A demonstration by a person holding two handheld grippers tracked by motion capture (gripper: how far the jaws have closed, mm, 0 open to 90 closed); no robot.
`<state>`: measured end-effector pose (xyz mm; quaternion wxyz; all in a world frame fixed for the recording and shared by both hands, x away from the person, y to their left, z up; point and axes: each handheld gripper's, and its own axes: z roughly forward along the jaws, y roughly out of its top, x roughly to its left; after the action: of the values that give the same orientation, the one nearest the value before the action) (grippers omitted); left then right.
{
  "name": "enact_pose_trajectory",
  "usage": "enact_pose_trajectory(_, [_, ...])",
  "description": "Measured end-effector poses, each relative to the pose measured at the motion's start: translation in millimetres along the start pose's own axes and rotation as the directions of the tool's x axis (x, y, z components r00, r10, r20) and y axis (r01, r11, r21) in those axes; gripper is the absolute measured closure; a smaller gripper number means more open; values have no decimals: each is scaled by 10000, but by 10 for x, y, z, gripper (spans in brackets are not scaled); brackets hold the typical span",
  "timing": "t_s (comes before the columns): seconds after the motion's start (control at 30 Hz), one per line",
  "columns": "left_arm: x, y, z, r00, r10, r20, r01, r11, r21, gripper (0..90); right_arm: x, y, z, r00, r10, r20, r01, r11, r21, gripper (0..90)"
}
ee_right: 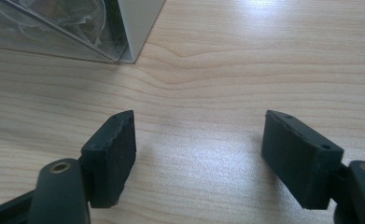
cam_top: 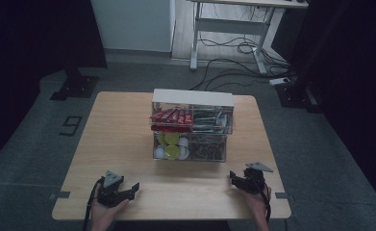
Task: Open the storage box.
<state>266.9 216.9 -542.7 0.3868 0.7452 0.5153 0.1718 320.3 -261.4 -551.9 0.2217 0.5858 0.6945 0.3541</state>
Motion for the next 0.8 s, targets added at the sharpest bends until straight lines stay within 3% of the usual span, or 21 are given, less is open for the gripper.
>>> enact_pose_trajectory(0.2, [4,-4,20,10000,-22,-52,23,9999,151,281,-7,11,-55,9992,-90,-394,75,9992,-385,433])
enact_pose_trajectory(0.23, [3,-2,17,10000,-10,-34,11,9999,143,281,-8,20,-94,9991,-137,-398,113,9982,-597,547])
enact_pose_trajectory(0.33, [3,1,9,10000,-22,-22,23,9999,119,281,-8,33,-131,9989,-197,-426,167,9974,-697,617])
enact_pose_trajectory(0.37, [4,2,2,10000,-16,-44,16,10000,89,281,-7,43,-175,9984,-296,-484,255,9963,-824,680])
enact_pose_trajectory(0.8, [25,8,-13,10000,-75,-19,75,10000,27,282,-7,106,-391,9962,-258,-831,117,9860,-1663,891])
